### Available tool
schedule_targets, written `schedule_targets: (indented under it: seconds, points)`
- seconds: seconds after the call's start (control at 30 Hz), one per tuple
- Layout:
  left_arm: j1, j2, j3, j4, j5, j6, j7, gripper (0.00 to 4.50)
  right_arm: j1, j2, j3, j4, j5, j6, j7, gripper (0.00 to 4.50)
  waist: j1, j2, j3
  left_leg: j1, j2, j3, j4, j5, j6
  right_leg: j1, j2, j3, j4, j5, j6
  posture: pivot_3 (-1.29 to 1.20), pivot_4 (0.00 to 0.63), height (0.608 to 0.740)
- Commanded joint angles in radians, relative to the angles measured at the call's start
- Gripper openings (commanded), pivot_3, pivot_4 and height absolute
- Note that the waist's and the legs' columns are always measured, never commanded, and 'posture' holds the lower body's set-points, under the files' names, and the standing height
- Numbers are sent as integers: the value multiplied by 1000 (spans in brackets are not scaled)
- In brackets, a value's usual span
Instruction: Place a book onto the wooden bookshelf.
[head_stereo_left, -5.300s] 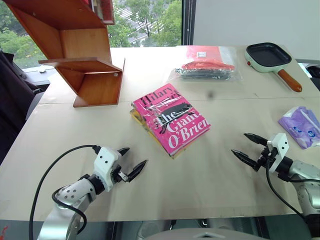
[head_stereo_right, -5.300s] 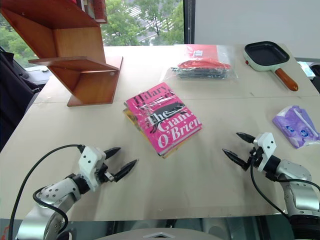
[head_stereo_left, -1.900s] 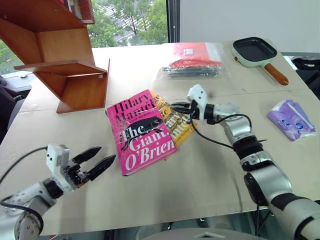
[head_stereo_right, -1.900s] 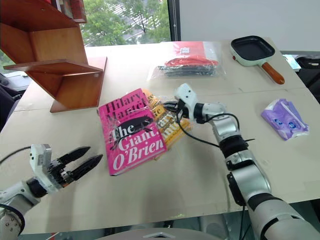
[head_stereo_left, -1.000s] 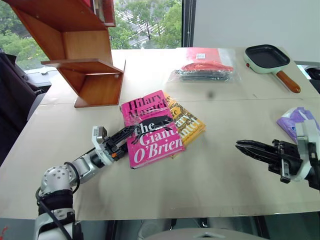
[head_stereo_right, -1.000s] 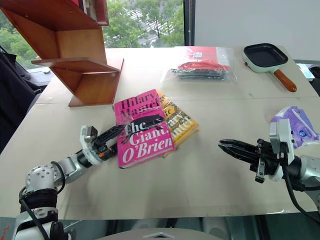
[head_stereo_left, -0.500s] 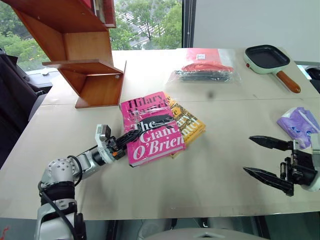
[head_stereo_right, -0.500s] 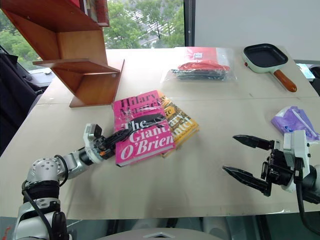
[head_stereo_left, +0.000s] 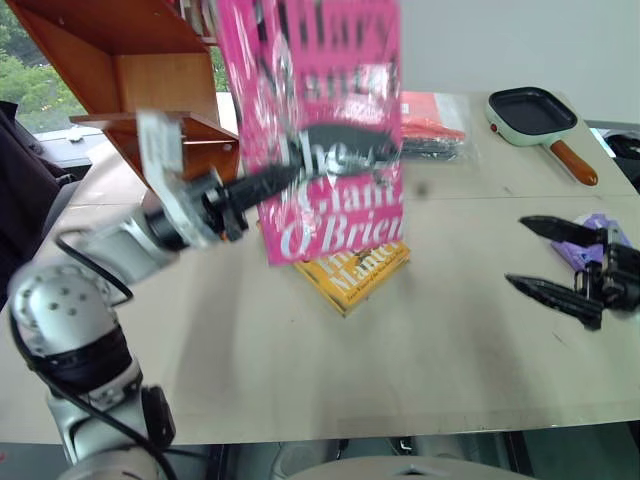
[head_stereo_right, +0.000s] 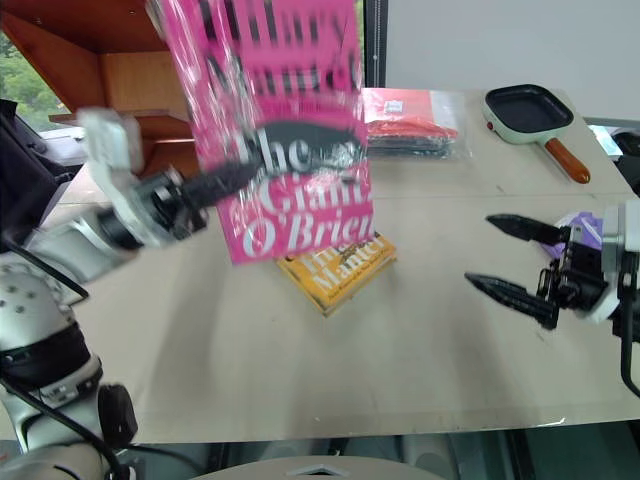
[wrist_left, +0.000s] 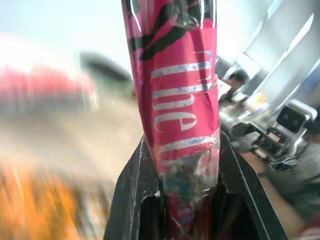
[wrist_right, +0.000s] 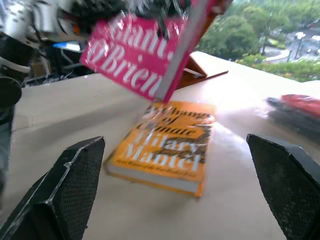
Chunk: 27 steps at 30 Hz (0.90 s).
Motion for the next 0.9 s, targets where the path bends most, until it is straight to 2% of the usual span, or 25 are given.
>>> schedule_targets:
  seconds: [0.03,0.07,0.13,0.17,0.3,0.4,0.47,0.6,0.9]
  points:
    - [-67,202,-142,-59,367,-268,-70,369,-99,14,35,89,-40,-59,17,4500,-6,1,0,0,0,0,0,0,0,0,0,0,0,0,0,0,150,720]
    - [-84,258,-186,-47,473,-351,-83,369,-128,20,47,114,-50,-69,19,4500,-12,0,1,0,0,1,-2,0,0,-1,0,1,0,0,0,0,150,720]
    - [-104,421,-282,18,774,-587,-86,369,-199,49,54,167,-29,-93,50,4500,-18,1,3,0,1,1,-3,0,-1,-2,0,1,0,0,0,0,150,720]
    - [-102,467,-300,47,855,-670,-95,369,-220,53,56,184,-24,-88,52,4500,-20,2,3,0,1,2,-3,0,-1,-2,1,2,0,0,0,0,150,720]
    - [-49,608,-296,183,1112,-928,-80,369,-286,60,73,233,-5,-61,74,4500,-17,4,5,-1,1,1,-4,0,0,-3,1,1,-2,0,0,0,150,720]
    - [-7,673,-292,314,1250,-1048,-55,369,-325,66,91,237,27,-22,84,4500,-16,4,5,-2,1,1,-5,0,0,-4,1,1,-2,0,0,0,150,720]
    - [15,699,-302,410,1326,-1113,-34,369,-351,70,101,227,75,31,85,4500,-17,5,6,-3,1,0,-4,0,0,-4,1,0,-2,0,0,0,150,720]
    - [-36,674,-361,554,1428,-1157,1,369,-390,74,112,178,185,150,55,4500,-17,5,6,-3,1,0,-4,0,0,-4,1,-1,0,0,0,0,150,720]
    - [-215,568,-485,826,1568,-1246,31,369,-413,114,114,146,172,145,-16,4500,-18,3,6,-10,0,-1,0,0,1,-10,0,-3,1,0,0,0,150,720]
